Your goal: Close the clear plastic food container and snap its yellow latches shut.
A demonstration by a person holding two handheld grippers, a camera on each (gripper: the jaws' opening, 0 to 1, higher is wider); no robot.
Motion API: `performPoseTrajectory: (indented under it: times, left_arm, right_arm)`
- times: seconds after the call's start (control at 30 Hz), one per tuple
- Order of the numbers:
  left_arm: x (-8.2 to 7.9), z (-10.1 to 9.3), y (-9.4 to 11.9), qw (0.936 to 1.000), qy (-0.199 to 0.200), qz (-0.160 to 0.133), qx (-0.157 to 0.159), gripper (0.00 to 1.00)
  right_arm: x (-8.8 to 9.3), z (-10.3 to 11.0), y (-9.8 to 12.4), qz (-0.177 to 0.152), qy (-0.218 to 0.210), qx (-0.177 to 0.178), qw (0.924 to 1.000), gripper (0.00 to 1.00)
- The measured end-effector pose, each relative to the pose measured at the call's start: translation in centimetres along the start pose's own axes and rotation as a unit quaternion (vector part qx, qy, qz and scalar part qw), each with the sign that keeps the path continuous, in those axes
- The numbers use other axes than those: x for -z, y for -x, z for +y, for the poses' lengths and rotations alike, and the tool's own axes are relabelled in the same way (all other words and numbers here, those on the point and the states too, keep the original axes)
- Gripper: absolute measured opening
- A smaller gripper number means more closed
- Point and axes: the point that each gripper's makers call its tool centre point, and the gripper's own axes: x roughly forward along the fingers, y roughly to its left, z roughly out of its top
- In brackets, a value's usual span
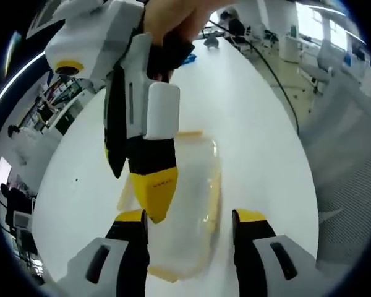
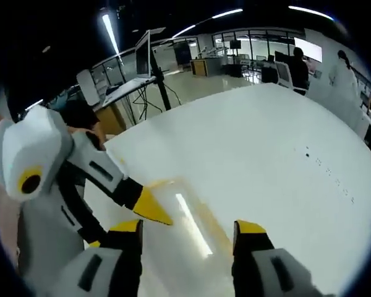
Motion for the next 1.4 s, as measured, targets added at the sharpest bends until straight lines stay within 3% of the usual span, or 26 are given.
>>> performPoseTrajectory:
  times: [0.13,0.37,0.53,0.9,1.27,1.4]
  left_arm:
    - [-0.1,0.4,0.7,0.9996,0.02,-0.012,-0.013,0.53]
    - [0.3,1.2,1.8,0.9979,0.053,-0.019,-0.032,0.66]
    - [0.8,1.9,2.4,0.9961,0.073,-0.022,-0.044,0.67]
    - [2.6,3.1,2.6,0.9918,0.12,-0.015,-0.04,0.7]
    - [3.7,3.5,1.8,0.9945,0.098,0.008,-0.036,0.67]
    - [3.6,3.5,1.4,0.9951,0.093,0.005,-0.033,0.61]
  right_arm:
    - [0.8,0.5,0.9,-0.003,-0.005,-0.001,1.0,0.6]
    - [2.4,0.9,2.6,0.007,0.016,0.012,0.9998,0.67]
    - [3.7,1.2,3.5,0.021,0.049,0.021,0.9984,0.75]
    - [5.8,1.4,3.4,0.042,0.083,0.032,0.9952,0.76]
    - [6.7,0.6,2.7,0.061,0.114,0.047,0.9905,0.74]
    - [6.5,0.4,2.6,0.061,0.121,0.049,0.9895,0.7]
